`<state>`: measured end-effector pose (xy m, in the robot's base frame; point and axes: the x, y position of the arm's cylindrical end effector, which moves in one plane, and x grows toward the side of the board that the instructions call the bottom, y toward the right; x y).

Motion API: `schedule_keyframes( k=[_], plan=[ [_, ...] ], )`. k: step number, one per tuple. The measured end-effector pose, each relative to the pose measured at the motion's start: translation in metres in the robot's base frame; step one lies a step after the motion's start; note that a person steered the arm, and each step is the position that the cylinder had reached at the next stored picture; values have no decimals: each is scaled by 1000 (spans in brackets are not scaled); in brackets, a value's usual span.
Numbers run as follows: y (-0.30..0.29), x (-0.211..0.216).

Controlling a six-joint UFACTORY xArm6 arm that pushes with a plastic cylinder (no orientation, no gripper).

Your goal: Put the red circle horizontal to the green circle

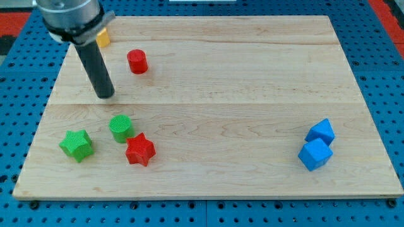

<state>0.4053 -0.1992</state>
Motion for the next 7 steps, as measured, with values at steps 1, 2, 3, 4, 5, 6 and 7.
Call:
schedule_keyframes(
  k=[1,2,3,4,5,6,7],
  plan=[
    [-3,-80],
    [12,-114],
    [19,-118],
    [23,-121],
    [25,-122],
    [-4,-139],
    [-5,-149]
  ],
)
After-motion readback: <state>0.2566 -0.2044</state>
